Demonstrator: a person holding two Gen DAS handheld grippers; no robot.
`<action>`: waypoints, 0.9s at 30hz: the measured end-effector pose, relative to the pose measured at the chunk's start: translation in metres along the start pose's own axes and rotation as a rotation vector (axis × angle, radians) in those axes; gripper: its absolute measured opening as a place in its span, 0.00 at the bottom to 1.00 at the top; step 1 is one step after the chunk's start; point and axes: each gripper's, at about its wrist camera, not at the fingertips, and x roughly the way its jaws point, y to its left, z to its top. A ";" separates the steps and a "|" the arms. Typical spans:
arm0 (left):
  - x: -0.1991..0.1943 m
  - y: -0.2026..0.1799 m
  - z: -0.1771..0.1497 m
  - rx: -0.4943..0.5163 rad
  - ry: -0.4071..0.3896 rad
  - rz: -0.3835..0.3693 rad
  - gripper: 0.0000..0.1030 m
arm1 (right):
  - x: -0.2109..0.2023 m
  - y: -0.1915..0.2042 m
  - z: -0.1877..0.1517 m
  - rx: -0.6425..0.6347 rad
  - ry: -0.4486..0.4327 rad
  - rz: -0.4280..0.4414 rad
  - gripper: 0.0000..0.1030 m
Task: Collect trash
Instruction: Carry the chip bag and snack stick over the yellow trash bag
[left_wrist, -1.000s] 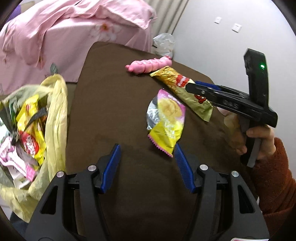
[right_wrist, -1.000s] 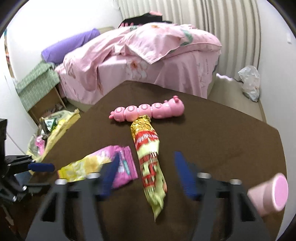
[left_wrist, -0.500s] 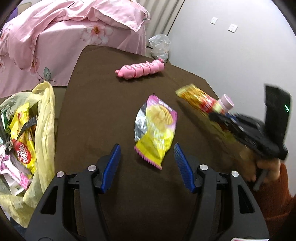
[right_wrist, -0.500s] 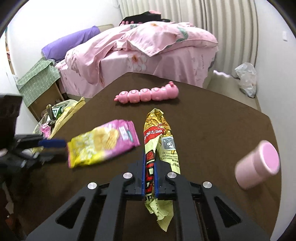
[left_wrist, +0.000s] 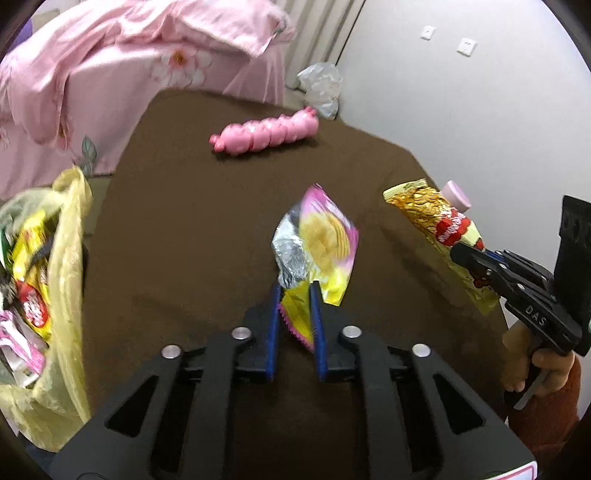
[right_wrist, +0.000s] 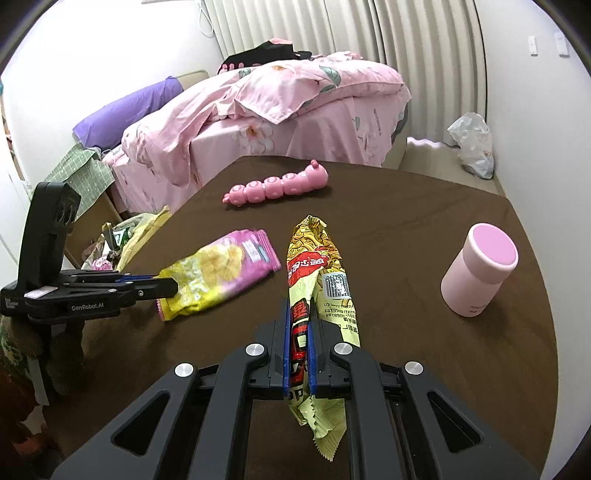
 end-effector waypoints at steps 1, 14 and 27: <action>-0.006 -0.002 0.001 0.008 -0.018 0.001 0.09 | -0.002 0.001 0.002 -0.001 -0.006 -0.001 0.09; -0.106 -0.001 0.007 0.042 -0.249 0.085 0.09 | -0.045 0.048 0.032 -0.095 -0.124 0.023 0.09; -0.207 0.084 -0.030 -0.149 -0.409 0.239 0.09 | -0.063 0.151 0.078 -0.281 -0.197 0.156 0.09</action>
